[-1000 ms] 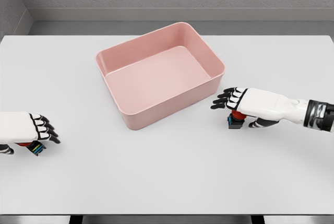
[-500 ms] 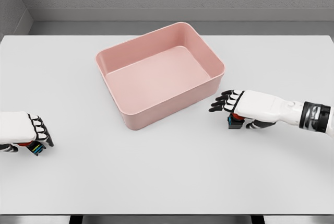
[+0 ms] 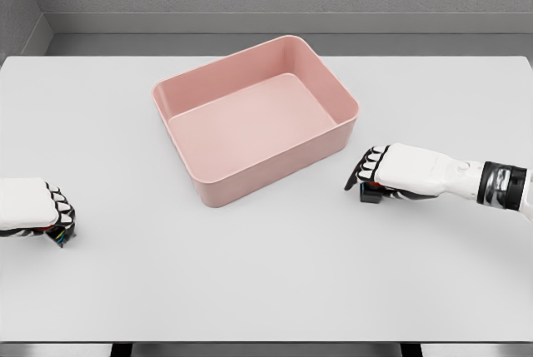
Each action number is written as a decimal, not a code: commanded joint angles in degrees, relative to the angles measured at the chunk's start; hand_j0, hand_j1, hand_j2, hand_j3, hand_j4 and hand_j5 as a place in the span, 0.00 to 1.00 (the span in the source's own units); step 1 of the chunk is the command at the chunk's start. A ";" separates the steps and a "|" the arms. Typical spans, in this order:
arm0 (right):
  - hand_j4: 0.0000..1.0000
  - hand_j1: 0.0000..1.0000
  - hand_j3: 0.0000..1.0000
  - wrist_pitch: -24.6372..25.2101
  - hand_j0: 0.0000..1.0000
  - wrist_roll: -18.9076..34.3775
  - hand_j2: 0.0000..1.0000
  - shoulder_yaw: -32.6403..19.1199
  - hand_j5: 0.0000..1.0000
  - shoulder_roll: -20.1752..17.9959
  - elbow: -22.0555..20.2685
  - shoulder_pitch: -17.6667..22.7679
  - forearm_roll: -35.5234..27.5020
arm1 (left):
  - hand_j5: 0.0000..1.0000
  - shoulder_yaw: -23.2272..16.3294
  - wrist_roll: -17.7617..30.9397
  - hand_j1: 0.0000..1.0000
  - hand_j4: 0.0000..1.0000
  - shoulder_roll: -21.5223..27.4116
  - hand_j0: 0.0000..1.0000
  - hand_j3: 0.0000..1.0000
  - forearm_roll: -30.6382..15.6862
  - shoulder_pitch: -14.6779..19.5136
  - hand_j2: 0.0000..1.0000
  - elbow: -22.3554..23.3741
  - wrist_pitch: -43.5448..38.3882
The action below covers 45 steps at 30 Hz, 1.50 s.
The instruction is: Put the industrial switch in the basket with both arms
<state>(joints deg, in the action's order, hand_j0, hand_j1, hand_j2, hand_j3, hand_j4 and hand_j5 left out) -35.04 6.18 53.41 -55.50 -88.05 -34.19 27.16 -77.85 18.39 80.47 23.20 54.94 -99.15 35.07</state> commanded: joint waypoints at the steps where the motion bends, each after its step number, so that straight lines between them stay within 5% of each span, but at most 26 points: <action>1: 0.62 0.62 0.62 0.04 0.62 -0.03 0.62 -0.06 0.62 -0.05 -0.02 0.00 0.08 | 0.41 0.07 0.06 0.41 0.41 -0.05 0.41 0.41 -0.26 0.00 0.41 -0.08 -0.07; 13: 0.54 0.54 0.54 0.04 0.54 -0.12 0.54 -0.58 0.54 -0.05 -0.02 -0.35 0.26 | 0.42 1.04 -0.11 0.42 0.42 -0.41 0.42 0.42 -0.88 4.56 0.42 -0.26 -0.07; 45: 0.47 0.47 0.47 0.04 0.47 -0.91 0.47 -9.28 0.47 -0.75 -1.07 -1.93 -1.58 | 0.42 5.61 -0.02 0.42 0.42 -11.83 0.42 0.42 -5.62 18.28 0.42 0.18 -0.07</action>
<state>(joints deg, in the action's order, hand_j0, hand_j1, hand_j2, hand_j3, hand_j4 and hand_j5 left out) -35.02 5.32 44.92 -56.12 -88.86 -36.12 26.32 -72.71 18.32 69.67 17.89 73.30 -99.01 35.08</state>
